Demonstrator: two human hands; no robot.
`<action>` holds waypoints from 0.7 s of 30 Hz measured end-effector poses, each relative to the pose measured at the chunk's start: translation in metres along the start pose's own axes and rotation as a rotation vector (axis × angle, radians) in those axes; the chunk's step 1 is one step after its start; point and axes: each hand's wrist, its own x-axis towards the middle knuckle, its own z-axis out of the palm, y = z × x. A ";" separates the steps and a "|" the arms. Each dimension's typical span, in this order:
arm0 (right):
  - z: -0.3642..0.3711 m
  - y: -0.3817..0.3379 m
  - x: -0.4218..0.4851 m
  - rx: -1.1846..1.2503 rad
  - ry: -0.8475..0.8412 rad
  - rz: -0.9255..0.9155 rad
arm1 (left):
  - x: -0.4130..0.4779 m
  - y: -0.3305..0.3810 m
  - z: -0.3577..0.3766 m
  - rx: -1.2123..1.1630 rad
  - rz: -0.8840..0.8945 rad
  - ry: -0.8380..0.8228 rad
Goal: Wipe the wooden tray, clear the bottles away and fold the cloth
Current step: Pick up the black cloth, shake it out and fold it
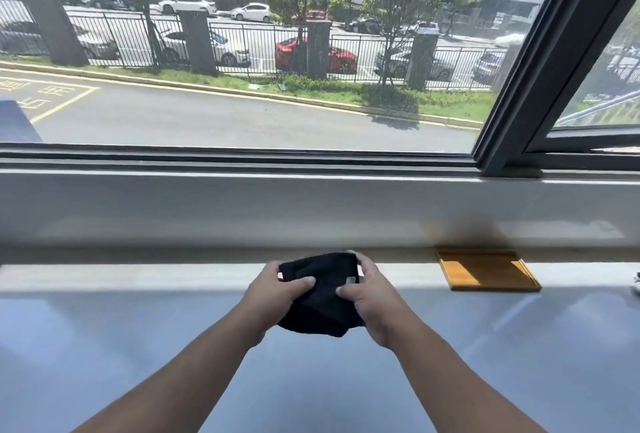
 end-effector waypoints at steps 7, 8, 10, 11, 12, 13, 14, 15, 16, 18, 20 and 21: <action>0.009 0.138 0.023 -0.562 0.089 0.184 | 0.019 -0.137 0.014 0.447 -0.164 0.041; 0.009 0.154 0.021 -0.706 0.075 0.149 | 0.018 -0.152 0.015 0.589 -0.136 0.024; 0.008 0.184 0.020 -0.939 0.004 0.025 | 0.020 -0.179 0.017 0.774 -0.079 -0.052; 0.008 0.195 0.021 -1.021 -0.047 -0.012 | 0.020 -0.189 0.018 0.836 -0.058 -0.098; 0.007 0.204 0.022 -1.078 -0.099 -0.019 | 0.021 -0.198 0.019 0.882 -0.041 -0.136; 0.007 0.210 0.024 -1.126 -0.140 -0.005 | 0.022 -0.204 0.020 0.916 -0.028 -0.157; 0.006 0.215 0.025 -1.166 -0.160 0.007 | 0.023 -0.209 0.020 0.935 -0.010 -0.162; 0.006 0.216 0.026 -1.195 -0.162 0.014 | 0.024 -0.210 0.020 0.948 0.000 -0.161; 0.006 0.217 0.027 -1.210 -0.155 0.007 | 0.025 -0.210 0.020 0.958 0.015 -0.152; 0.006 0.214 0.029 -1.231 -0.153 -0.021 | 0.026 -0.206 0.019 0.982 0.038 -0.143; 0.007 0.212 0.030 -1.257 -0.171 -0.032 | 0.027 -0.203 0.018 1.026 0.070 -0.154; 0.007 0.212 0.030 -1.267 -0.185 -0.016 | 0.027 -0.201 0.018 1.049 0.078 -0.169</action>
